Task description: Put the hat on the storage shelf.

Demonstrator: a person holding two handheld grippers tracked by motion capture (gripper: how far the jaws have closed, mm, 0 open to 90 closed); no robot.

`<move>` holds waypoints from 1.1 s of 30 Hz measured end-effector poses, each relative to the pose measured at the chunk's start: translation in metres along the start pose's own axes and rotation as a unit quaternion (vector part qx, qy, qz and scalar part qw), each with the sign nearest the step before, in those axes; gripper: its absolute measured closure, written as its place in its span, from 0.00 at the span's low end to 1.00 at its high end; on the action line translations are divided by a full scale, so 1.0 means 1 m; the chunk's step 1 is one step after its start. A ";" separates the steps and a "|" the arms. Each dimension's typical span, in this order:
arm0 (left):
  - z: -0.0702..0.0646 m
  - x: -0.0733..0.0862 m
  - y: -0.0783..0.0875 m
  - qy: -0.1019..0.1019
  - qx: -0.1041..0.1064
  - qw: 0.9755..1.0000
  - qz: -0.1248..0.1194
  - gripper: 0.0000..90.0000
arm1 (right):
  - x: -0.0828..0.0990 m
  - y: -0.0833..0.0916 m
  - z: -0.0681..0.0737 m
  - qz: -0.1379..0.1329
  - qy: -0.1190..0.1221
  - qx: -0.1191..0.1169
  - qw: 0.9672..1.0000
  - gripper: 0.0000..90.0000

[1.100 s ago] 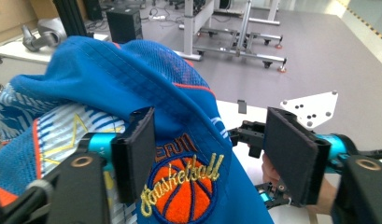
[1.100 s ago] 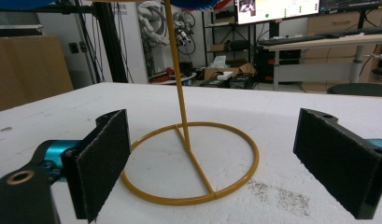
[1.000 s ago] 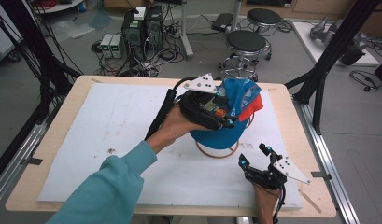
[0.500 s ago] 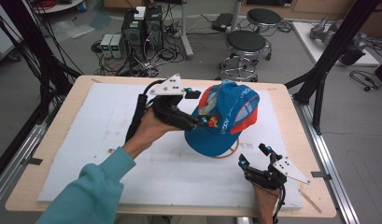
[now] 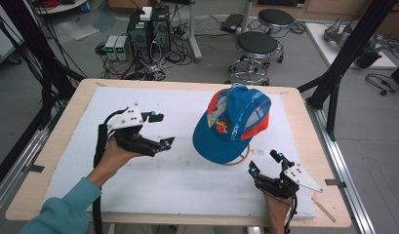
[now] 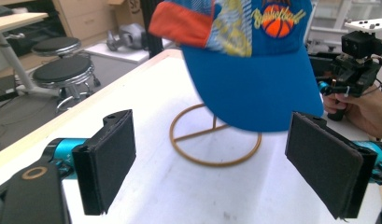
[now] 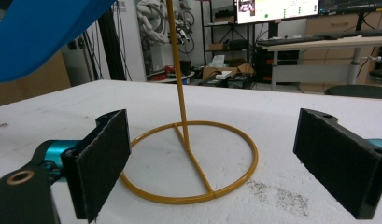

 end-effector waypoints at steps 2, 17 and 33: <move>0.003 0.009 0.009 -0.003 -0.012 1.000 -0.006 0.18 | 0.000 0.000 0.000 -0.001 0.003 0.000 1.000 0.11; 0.021 0.115 0.094 0.032 -0.149 0.987 -0.044 0.19 | 0.000 0.000 0.002 -0.002 0.016 0.003 1.000 0.11; 0.026 0.155 0.114 0.050 -0.207 0.975 -0.061 0.18 | 0.000 0.000 0.002 0.000 0.015 0.005 1.000 0.11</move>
Point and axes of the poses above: each handheld gripper's, and its own axes: y roughly backward along the jaws, x roughly out of its underside, z roughly to its left, the point moved 5 cm from there along -y, roughly forward along the jaws, and after that the axes turned 2 degrees about z, right-handed, at the moved point
